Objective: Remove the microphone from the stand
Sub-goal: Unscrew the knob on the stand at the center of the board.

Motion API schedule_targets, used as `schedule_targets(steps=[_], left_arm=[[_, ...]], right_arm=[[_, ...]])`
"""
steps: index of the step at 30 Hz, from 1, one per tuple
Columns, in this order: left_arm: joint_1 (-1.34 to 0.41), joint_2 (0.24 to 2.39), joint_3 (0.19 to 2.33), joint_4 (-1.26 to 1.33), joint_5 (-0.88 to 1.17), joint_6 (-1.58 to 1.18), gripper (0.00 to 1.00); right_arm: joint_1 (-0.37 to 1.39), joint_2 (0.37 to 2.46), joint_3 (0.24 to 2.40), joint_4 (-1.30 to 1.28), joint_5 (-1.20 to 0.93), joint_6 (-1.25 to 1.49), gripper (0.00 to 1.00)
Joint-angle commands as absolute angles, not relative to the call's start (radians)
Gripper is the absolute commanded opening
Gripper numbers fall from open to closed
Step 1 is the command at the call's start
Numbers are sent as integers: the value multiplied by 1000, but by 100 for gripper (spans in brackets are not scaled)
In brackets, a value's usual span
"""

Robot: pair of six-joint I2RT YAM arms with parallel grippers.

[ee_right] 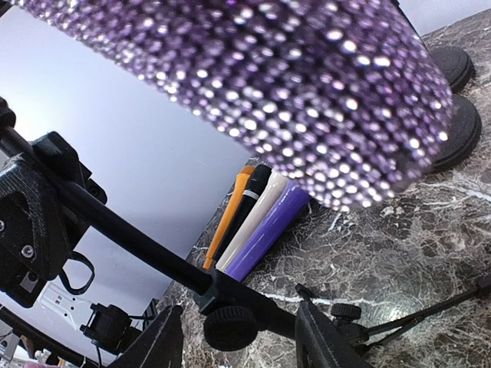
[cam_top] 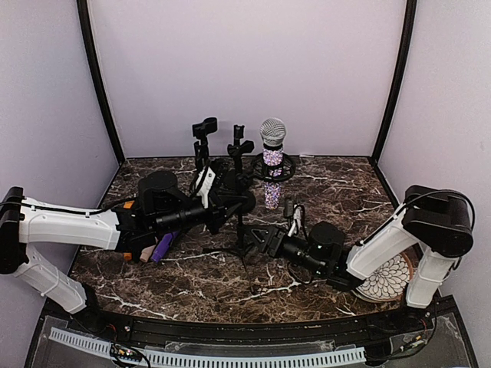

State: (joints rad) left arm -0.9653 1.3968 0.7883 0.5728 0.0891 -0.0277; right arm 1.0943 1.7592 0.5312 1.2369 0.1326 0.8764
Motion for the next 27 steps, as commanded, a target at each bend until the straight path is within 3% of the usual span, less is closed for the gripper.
schedule_targets(steps=[1,6,12,21,27], left_arm=[[-974,1415,753,467,111,-67,0],[-974,1413,753,465,108,-65,0],[-974,1411,755,464,108,-61,0],[-976,1415,757,463,107,-56,0],[-977,1420,759,457,108,-54,0]], right_arm=[[1086,1784,561,1290,101,883,48],[1081,1796,565,1302,87,890,39],[1077,1805,553,1340,78,887,15],[1082,1804,533,1378,107,804,5],[1115,1743,563,1203,220,602,3]])
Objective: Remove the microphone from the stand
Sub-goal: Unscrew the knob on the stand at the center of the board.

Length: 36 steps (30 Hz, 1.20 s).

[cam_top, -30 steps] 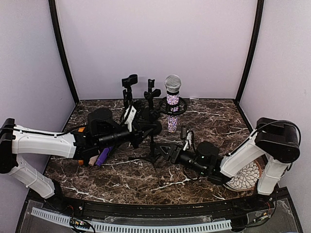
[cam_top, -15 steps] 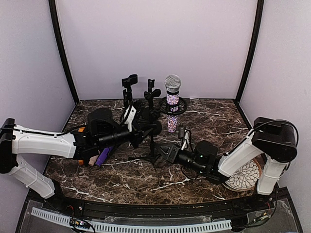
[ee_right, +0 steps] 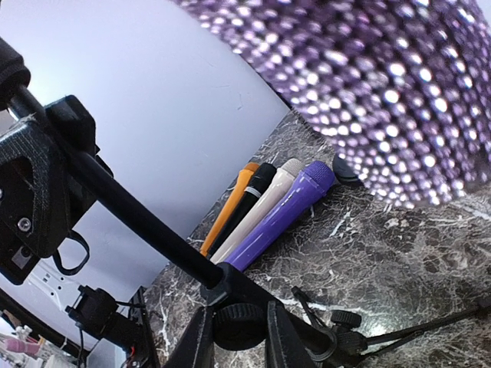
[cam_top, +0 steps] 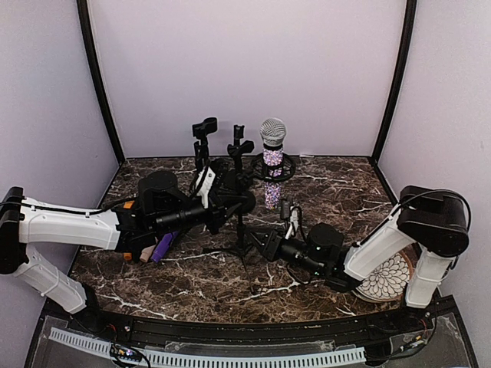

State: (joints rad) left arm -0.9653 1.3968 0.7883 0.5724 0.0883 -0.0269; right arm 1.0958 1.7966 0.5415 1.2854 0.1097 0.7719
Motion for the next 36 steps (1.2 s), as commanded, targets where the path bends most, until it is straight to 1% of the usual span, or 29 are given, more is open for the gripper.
schedule_targets(steps=[1,6,16,21,25,30,34,35,36], left_arm=[[-977,1421,760,457,108,-54,0],[-978,1426,763,451,108,-55,0],[-979,1433,767,449,113,-60,0],[-979,1437,767,446,116,-61,0],[-979,1439,770,445,117,-60,0],[-979,1448,772,442,119,-63,0],[-979,1448,773,440,121,-66,0],[-979,1448,773,440,122,-66,0],[-979,1448,773,440,122,-66,0]], right_arm=[[1124,1732,578,1169,243,560,3],[1175,1711,653,1011,360,354,2],[1245,1734,739,858,567,11,2],[1272,1751,764,838,676,-160,3],[1292,1770,771,868,750,-261,3],[1312,1789,786,907,776,-302,3],[1316,1788,783,943,783,-285,5],[1317,1782,775,960,787,-274,9],[1318,1767,763,975,791,-261,15]])
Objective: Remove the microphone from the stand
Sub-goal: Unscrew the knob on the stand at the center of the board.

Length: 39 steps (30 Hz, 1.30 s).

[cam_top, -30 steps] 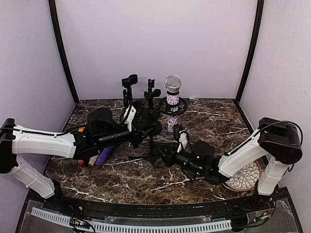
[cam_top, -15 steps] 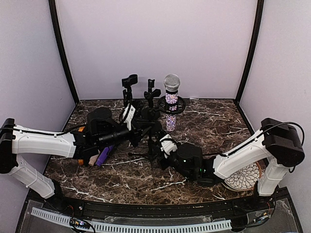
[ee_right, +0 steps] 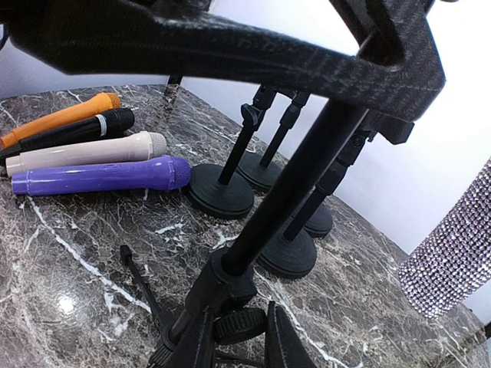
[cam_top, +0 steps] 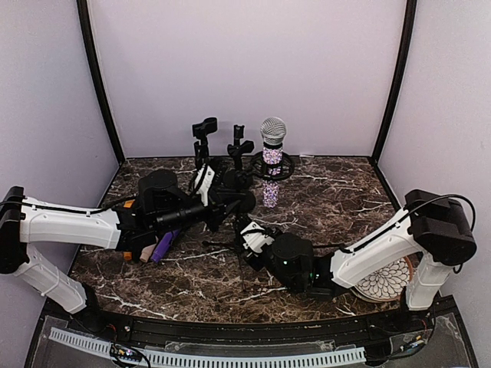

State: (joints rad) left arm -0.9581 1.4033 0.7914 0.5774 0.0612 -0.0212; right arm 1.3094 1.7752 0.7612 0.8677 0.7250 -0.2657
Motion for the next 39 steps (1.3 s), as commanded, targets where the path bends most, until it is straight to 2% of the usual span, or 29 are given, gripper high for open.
schedule_targets(steps=[1,3,5,9,18,23,31,39], left_arm=[[-979,1449,773,439,121,-66,0],[-979,1447,772,439,120,-66,0],[-979,1445,773,440,119,-66,0],[-979,1446,774,440,122,-67,0],[-979,1448,775,441,125,-70,0],[-980,1448,775,436,122,-69,0],[-992,1455,766,430,119,-69,0],[-1000,1446,762,428,101,-65,0]], right_arm=[[1318,1750,748,989,795,-239,24],[1318,1707,712,1006,794,-183,43],[1317,1660,679,998,783,-111,57],[1316,1582,608,974,728,85,66],[1269,1490,524,914,629,551,66],[1187,1510,493,977,396,787,66],[1156,1617,521,1093,225,900,65],[1137,1687,546,1162,175,920,52]])
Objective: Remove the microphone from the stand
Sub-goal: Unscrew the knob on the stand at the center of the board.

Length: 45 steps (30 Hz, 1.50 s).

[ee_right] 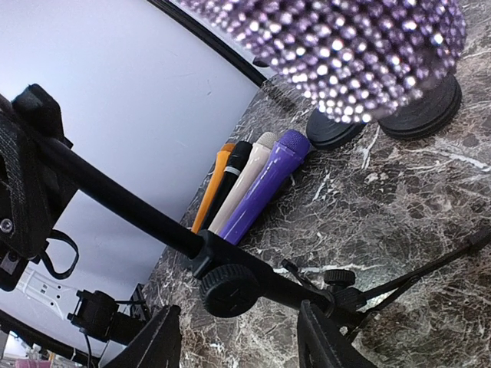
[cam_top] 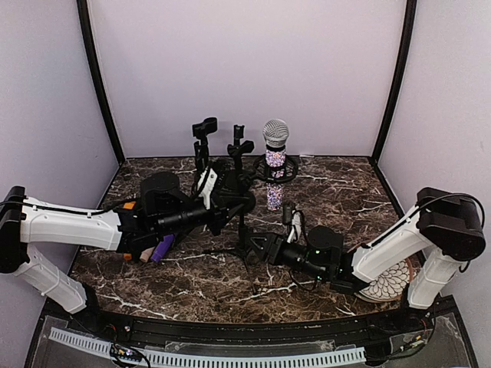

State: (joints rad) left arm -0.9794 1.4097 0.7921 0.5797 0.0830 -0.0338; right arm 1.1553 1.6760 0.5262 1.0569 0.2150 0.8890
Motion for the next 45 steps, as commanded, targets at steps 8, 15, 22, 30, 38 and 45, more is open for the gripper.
schedule_targets(steps=[8,15,22,30,38,45], left_arm=[[-1000,1440,763,429,97,-64,0],[-1001,1433,762,429,89,-55,0],[-1001,1433,762,428,84,-55,0],[-1002,1434,764,425,82,-53,0],[-1002,1432,764,426,85,-51,0],[-1002,1433,764,425,84,-51,0]], right_arm=[[1111,1720,550,1219,163,944,49],[1108,1732,562,1215,144,936,39],[1106,1739,563,1227,136,928,20],[1104,1736,564,1227,138,868,12],[1119,1694,595,1102,191,664,9],[1185,1647,675,890,313,372,8]])
